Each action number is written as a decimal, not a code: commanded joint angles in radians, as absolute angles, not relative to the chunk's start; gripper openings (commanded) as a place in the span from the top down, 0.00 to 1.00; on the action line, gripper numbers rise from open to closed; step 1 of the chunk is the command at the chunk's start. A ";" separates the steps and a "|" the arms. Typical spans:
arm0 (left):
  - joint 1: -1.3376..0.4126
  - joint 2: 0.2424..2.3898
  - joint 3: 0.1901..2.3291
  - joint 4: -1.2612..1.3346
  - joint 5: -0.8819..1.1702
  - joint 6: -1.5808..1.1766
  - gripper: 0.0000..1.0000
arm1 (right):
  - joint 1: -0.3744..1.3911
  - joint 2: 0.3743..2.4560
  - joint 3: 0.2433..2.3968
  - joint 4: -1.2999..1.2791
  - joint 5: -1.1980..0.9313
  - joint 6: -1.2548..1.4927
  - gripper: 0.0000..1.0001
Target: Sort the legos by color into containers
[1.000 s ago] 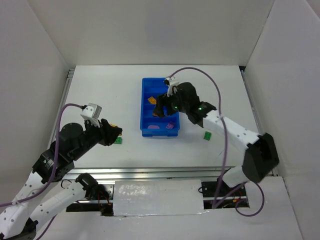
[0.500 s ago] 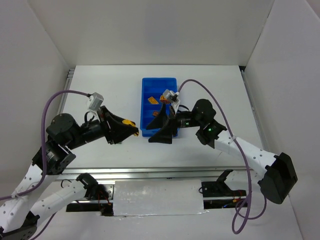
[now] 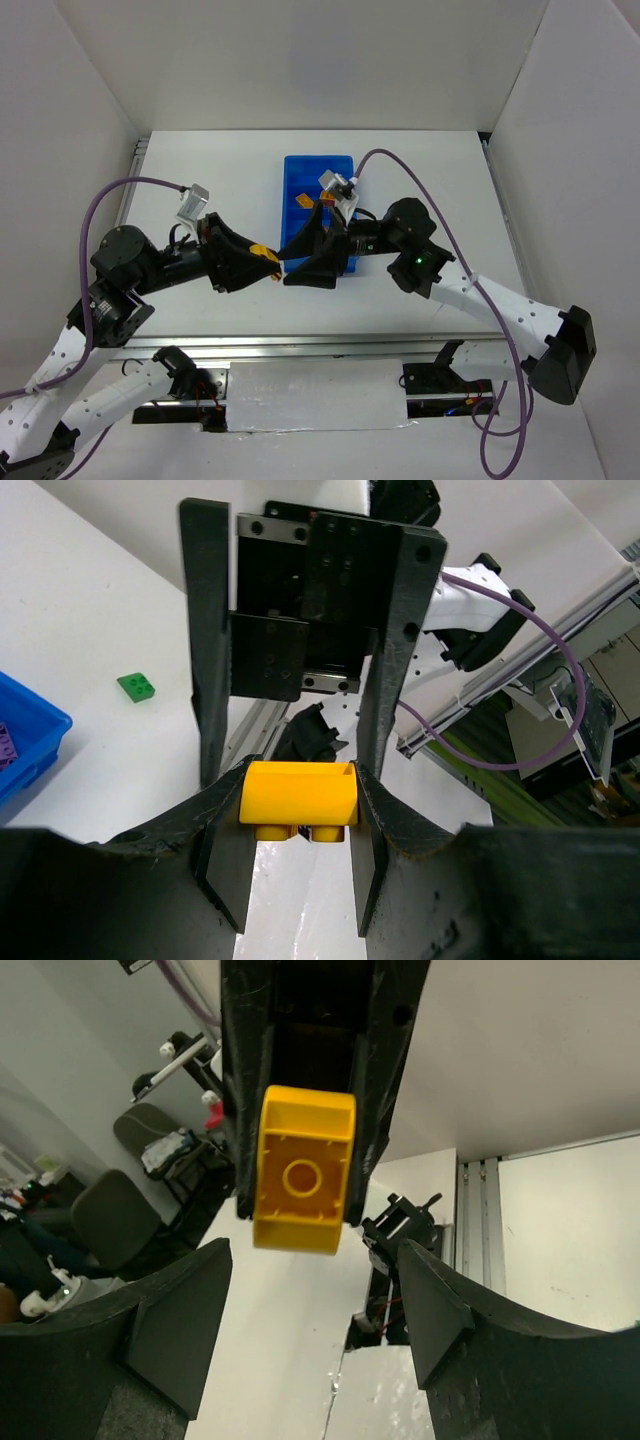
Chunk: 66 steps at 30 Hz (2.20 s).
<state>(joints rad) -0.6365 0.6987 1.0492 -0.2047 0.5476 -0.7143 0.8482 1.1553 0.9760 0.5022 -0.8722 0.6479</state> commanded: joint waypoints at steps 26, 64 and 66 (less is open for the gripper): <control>-0.635 0.667 1.026 -0.144 0.566 -0.696 0.47 | 0.908 1.230 1.035 0.724 -0.900 0.796 1.00; -0.635 0.480 0.931 -0.672 -0.396 -0.522 0.01 | 0.588 1.960 1.644 -0.384 0.275 -0.173 1.00; -0.637 0.476 0.914 -0.658 -0.382 -0.515 0.00 | 0.577 1.995 1.690 -0.393 0.258 -0.198 1.00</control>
